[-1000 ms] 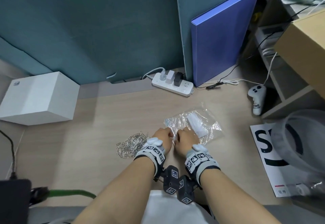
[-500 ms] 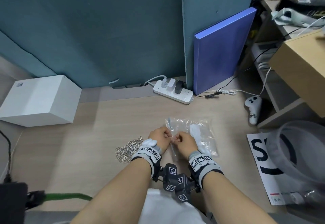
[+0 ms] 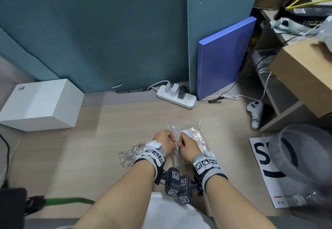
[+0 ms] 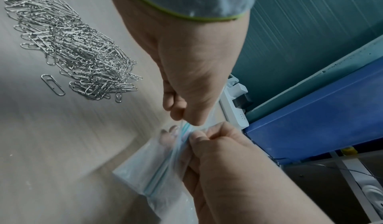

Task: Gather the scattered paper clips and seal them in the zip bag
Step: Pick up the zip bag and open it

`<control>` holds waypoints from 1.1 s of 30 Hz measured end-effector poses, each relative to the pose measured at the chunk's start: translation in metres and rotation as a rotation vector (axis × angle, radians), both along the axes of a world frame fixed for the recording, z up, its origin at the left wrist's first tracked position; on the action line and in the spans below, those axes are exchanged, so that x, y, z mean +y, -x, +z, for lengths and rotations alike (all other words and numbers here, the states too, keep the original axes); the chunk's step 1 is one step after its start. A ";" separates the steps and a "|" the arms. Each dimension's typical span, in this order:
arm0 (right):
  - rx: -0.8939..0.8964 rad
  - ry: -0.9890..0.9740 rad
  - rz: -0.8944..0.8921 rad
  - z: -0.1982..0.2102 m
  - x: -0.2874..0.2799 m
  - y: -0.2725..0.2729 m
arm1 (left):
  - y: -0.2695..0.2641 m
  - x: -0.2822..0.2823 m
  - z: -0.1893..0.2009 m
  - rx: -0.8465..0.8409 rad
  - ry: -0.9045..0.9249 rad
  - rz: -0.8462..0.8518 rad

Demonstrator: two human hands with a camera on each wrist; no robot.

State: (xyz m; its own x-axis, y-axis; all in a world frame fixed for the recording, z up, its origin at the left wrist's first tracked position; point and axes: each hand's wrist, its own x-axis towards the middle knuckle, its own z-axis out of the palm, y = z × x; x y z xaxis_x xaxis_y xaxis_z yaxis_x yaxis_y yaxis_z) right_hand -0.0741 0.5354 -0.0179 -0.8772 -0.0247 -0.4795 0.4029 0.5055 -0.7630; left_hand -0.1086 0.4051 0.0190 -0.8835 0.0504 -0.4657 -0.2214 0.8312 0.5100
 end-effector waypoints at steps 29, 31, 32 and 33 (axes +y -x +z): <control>-0.032 -0.127 -0.100 0.005 0.030 0.004 | 0.000 -0.023 -0.021 -0.024 0.037 -0.017; 0.003 -0.095 -0.038 0.011 0.022 0.007 | 0.000 -0.017 -0.022 -0.007 0.002 -0.020; 0.029 -0.083 -0.010 0.012 0.019 0.008 | 0.002 -0.015 -0.023 0.004 -0.004 -0.026; 0.046 -0.074 0.017 0.015 0.016 0.008 | 0.003 -0.015 -0.022 0.012 -0.003 -0.032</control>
State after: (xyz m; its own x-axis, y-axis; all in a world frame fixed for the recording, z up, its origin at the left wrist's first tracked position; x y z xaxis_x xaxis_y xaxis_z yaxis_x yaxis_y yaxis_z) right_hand -0.0820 0.5514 -0.0027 -0.8982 -0.0064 -0.4394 0.3586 0.5675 -0.7412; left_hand -0.1111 0.3906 -0.0031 -0.8870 0.0799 -0.4549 -0.1888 0.8361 0.5151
